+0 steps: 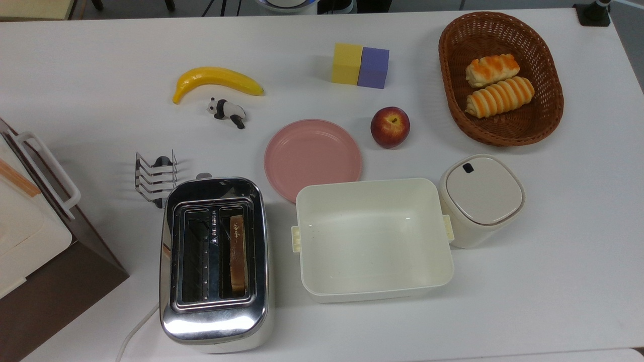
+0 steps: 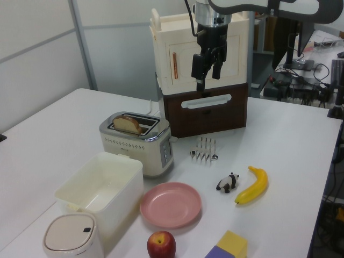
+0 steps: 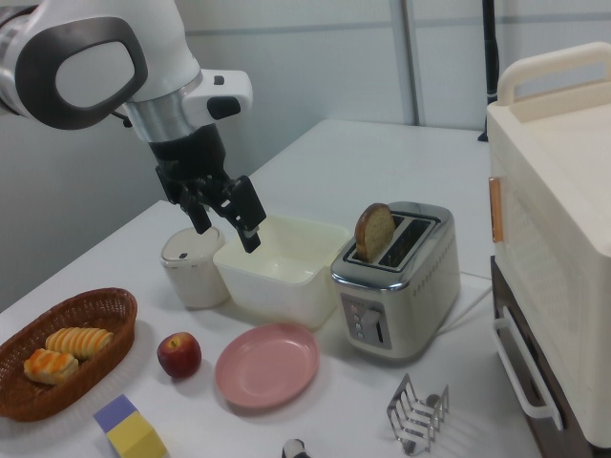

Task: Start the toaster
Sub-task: 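Move the gripper from above the table toward the silver toaster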

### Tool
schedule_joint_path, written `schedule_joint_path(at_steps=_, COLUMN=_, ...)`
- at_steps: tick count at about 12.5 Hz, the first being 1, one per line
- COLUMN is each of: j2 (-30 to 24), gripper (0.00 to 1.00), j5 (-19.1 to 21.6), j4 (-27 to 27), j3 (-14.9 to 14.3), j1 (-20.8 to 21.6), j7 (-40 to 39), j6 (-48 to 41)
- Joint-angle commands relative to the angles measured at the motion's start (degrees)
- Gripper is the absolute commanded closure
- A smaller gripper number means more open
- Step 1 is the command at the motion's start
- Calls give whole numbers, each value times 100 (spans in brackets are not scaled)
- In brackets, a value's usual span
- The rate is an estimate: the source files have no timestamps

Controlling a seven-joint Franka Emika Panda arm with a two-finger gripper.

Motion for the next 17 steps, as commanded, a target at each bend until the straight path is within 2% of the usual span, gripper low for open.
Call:
schedule_joint_path(at_steps=1, j2=-32, gripper=0, j5=0, j4=-70, j3=-283, j1=152, j7=-758, j6=-110)
schedule_joint_path(at_steps=2, j2=21, gripper=0, j5=-157, j4=-78, j3=-285, j1=422, j7=-713, j6=-68)
schedule_joint_path(at_steps=3, j2=13, gripper=0, j5=-307, j4=-87, j3=-285, j1=495, j7=-617, j6=-15)
schedule_joint_path(at_steps=5, j2=-5, gripper=0, j5=-230, j4=-105, j3=-285, j1=434, j7=415, j6=413)
schedule_joint_path(at_steps=7, j2=4, gripper=0, j5=-168, j4=-105, j3=-267, j1=416, j7=579, j6=539)
schedule_joint_path(at_steps=9, j2=39, gripper=0, j5=60, j4=-122, j3=-276, j1=382, j7=527, j6=556)
schedule_joint_path(at_steps=10, j2=152, gripper=5, j5=96, j4=-131, j3=-285, j1=355, j7=492, j6=565)
schedule_joint_path(at_steps=11, j2=293, gripper=34, j5=105, j4=-114, j3=-276, j1=346, j7=500, j6=565)
schedule_joint_path(at_steps=12, j2=311, gripper=69, j5=218, j4=-122, j3=-285, j1=329, j7=483, j6=696)
schedule_joint_path(at_steps=13, j2=303, gripper=100, j5=237, j4=-131, j3=-285, j1=311, j7=396, j6=897)
schedule_joint_path(at_steps=15, j2=303, gripper=100, j5=228, j4=-210, j3=-285, j1=311, j7=-200, j6=926)
schedule_joint_path(at_steps=17, j2=312, gripper=100, j5=219, j4=-245, j3=-285, j1=311, j7=-300, j6=934)
